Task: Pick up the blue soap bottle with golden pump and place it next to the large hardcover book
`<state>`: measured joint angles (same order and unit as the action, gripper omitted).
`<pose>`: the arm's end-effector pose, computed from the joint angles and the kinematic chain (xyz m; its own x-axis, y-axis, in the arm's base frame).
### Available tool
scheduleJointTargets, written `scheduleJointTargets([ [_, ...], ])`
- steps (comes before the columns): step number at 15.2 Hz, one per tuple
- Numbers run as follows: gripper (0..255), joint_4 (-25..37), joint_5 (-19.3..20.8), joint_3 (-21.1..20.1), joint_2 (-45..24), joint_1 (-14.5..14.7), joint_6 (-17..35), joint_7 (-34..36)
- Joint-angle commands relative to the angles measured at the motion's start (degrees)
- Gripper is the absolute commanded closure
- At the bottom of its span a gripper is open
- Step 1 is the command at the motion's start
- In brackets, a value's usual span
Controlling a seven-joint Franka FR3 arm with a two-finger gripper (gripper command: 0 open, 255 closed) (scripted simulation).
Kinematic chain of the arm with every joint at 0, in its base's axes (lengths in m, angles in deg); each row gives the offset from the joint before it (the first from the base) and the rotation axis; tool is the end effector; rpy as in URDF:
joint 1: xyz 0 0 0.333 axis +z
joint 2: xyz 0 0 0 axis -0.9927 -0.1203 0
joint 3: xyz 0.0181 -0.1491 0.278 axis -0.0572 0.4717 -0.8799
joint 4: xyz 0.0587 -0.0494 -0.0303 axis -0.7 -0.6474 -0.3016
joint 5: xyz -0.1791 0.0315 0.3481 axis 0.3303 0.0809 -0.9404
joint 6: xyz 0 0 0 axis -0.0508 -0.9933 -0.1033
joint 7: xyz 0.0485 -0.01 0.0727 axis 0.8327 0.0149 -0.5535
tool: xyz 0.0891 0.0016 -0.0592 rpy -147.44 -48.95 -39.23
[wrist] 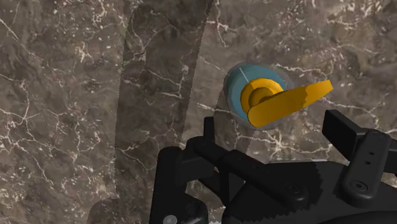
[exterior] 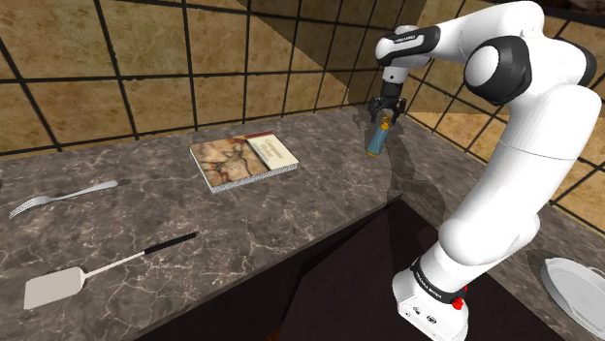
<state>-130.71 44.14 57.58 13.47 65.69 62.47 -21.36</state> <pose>0.5002 -0.3403 0.4222 0.8187 -0.5263 -0.2296 -0.5286 -0.8470 0.0566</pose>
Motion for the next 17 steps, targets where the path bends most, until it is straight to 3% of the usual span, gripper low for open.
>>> scheduleJointTargets([
  [1, 0, -1.45, -0.03, 0.02, -0.15, -0.03, 1.56, 0.03],
  [5, 0, -4.19, -0.04, 0.01, -0.17, -0.02, 4.31, 0.02],
  [13, 0, -4.16, -0.04, 0.01, -0.18, -0.02, 4.3, 0.02],
  [14, 255, -4.16, -0.04, 0.01, -0.18, -0.02, 4.3, 0.02],
  [17, 255, -4.16, -0.04, 0.01, -0.18, -0.02, 4.31, 0.01],
])
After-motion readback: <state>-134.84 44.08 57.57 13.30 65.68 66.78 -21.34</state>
